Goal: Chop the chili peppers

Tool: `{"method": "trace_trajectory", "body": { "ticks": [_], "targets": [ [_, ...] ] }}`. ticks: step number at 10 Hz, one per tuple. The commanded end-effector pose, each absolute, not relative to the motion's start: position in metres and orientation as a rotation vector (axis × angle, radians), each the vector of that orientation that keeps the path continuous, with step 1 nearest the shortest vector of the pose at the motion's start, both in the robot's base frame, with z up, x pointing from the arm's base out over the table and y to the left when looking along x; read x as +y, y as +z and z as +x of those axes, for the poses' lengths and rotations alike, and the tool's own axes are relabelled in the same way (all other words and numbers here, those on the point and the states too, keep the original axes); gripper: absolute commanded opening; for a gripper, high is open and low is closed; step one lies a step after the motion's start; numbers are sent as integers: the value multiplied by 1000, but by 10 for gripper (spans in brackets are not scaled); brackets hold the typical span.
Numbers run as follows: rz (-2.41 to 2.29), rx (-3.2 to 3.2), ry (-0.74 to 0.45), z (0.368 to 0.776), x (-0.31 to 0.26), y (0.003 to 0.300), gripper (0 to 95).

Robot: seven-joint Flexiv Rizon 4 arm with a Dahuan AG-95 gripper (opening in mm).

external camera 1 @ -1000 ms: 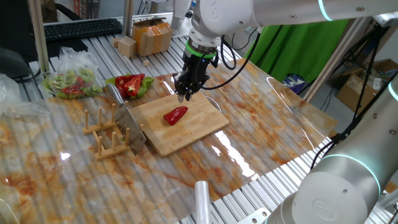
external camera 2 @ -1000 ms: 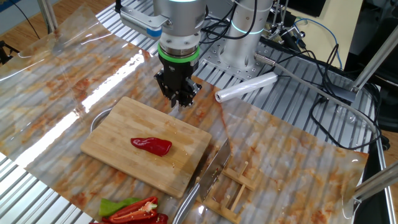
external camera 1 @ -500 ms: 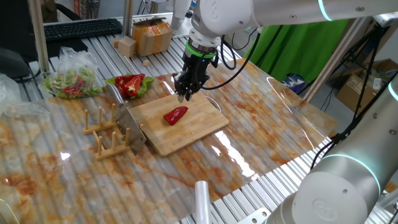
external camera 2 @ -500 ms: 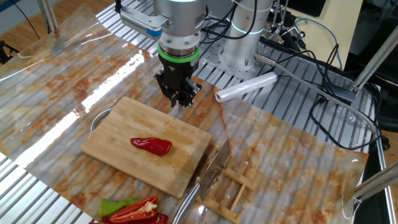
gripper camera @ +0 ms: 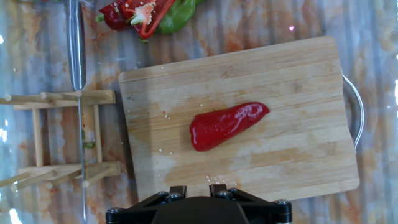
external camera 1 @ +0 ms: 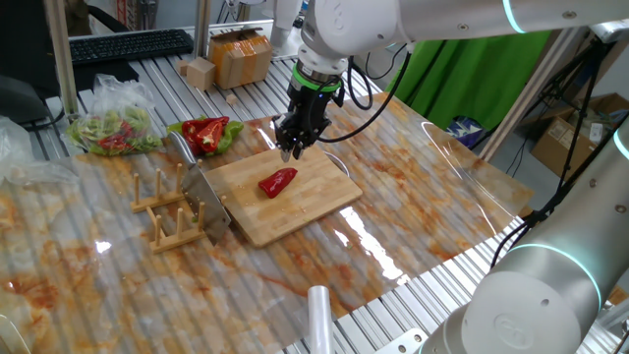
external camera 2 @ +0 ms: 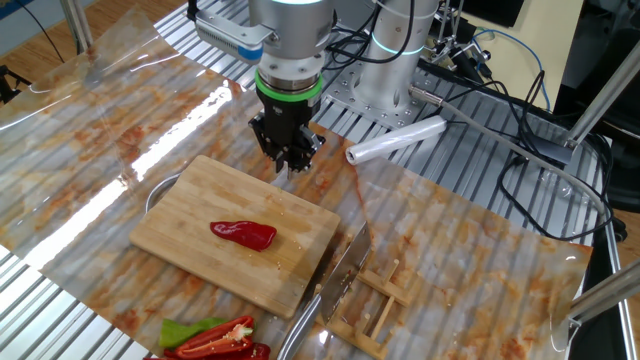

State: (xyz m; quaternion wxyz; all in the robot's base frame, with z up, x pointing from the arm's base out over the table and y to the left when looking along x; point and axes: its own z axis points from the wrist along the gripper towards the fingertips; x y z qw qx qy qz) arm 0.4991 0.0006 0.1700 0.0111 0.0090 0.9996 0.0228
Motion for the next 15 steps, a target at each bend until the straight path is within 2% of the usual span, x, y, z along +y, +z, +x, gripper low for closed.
{"method": "trace_trajectory", "body": {
  "ticks": [1, 5, 6, 10, 15],
  "targets": [
    [17, 3118, 86, 499, 1, 170, 190],
    [53, 3110, 76, 497, 3, 171, 190],
    [62, 3109, 81, 496, 4, 171, 0],
    [131, 3119, 81, 494, 18, 174, 0],
    [237, 3110, 75, 497, 30, 163, 0]
  ]
}}
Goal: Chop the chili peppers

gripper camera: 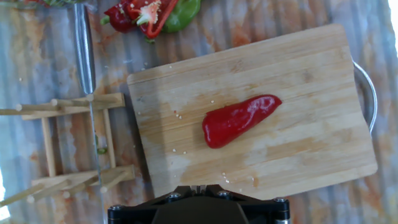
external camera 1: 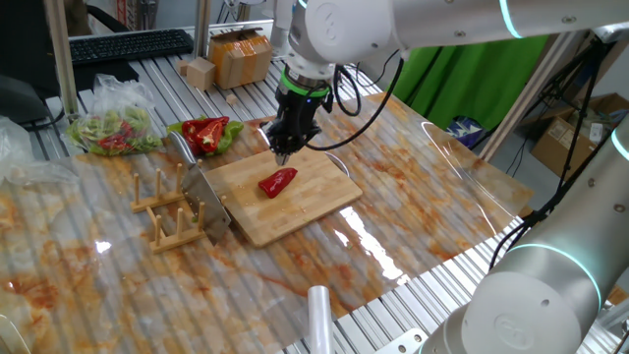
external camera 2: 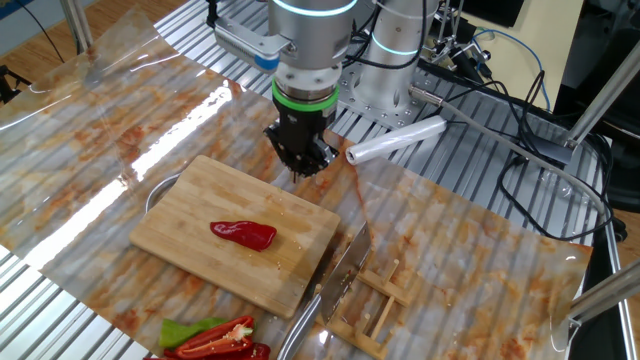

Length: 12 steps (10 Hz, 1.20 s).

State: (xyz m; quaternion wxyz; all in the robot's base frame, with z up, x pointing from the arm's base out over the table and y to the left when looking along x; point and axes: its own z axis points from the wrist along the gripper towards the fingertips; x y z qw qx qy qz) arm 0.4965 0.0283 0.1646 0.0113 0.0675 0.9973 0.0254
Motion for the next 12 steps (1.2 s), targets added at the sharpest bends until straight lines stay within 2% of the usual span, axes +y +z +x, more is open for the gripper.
{"method": "trace_trajectory", "body": {
  "ticks": [1, 8, 11, 12],
  "targets": [
    [277, 3109, 83, 497, 33, 163, 0],
    [296, 3081, 87, 500, 48, 158, 0],
    [432, 3064, 135, 502, 54, 151, 570],
    [459, 3058, 157, 503, 57, 152, 570]
  ]
}}
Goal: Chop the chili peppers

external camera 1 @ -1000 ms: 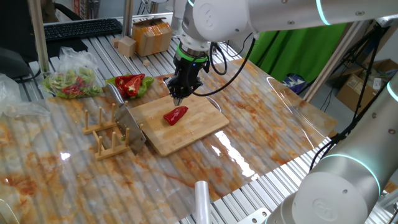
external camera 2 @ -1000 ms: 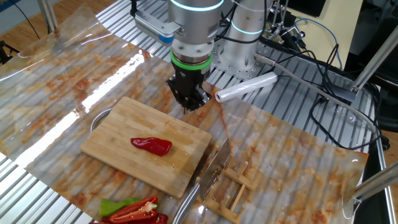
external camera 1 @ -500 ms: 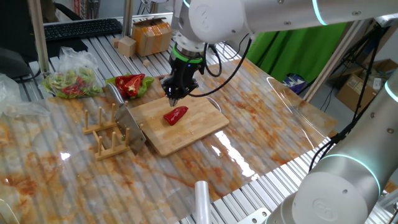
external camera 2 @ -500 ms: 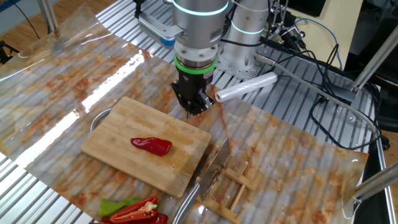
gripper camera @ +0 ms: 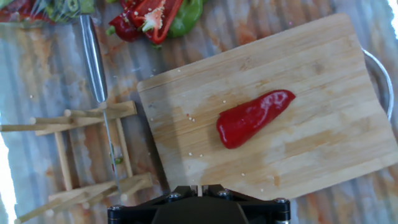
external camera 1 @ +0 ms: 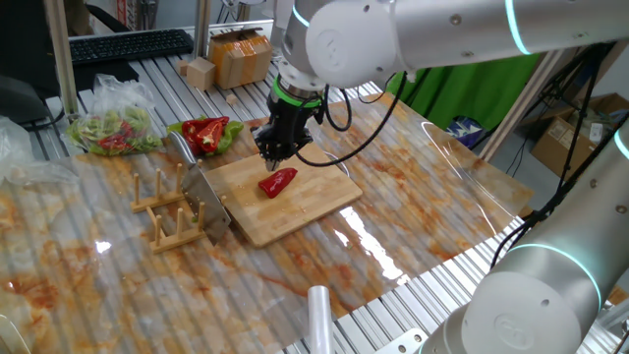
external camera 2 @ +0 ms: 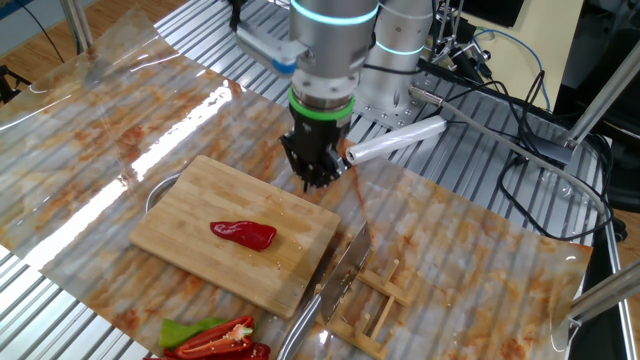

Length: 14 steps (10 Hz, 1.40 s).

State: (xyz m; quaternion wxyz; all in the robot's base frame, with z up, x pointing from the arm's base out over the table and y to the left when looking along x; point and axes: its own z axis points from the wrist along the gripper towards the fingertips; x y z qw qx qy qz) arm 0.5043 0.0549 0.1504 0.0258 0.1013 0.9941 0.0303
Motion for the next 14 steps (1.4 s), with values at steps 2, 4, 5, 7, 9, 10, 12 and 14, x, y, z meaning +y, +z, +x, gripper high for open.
{"method": "trace_trajectory", "body": {
  "ticks": [2, 4, 5, 7, 9, 10, 12, 14],
  "targets": [
    [500, 3051, 205, 508, 66, 154, 570],
    [523, 3043, 225, 514, 76, 152, 760],
    [528, 3035, 234, 517, 81, 150, 760],
    [516, 3033, 231, 522, 89, 148, 760],
    [531, 3030, 229, 529, 99, 141, 760],
    [532, 3028, 220, 533, 103, 137, 760],
    [531, 3029, 213, 540, 109, 134, 760],
    [530, 3046, 196, 547, 114, 132, 760]
  ]
}}
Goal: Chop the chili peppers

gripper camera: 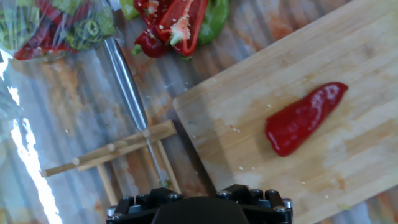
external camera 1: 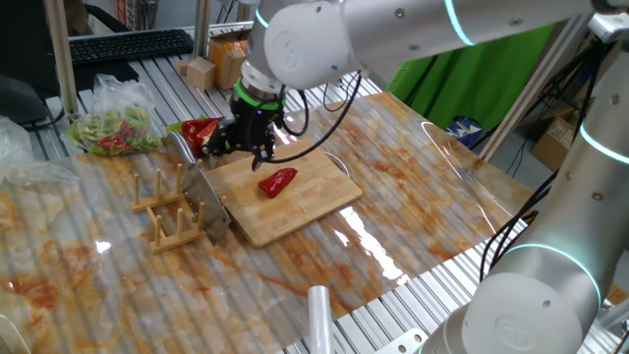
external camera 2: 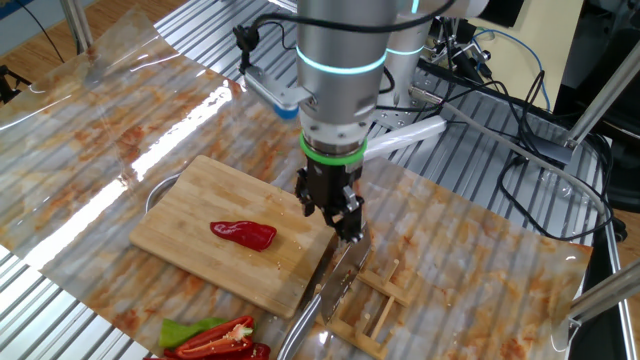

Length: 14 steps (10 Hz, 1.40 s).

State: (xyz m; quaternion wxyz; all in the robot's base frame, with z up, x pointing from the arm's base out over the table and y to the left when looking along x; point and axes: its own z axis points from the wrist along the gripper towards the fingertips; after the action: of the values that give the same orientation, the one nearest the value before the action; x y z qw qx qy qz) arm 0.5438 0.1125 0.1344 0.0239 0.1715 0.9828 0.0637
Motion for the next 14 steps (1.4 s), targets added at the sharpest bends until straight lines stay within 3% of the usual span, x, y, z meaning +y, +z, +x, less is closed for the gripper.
{"method": "trace_trajectory", "body": {
  "ticks": [1, 14],
  "targets": [
    [529, 3047, 191, 550, 118, 131, 760],
    [486, 3103, 155, 562, 124, 116, 760]
  ]
}}
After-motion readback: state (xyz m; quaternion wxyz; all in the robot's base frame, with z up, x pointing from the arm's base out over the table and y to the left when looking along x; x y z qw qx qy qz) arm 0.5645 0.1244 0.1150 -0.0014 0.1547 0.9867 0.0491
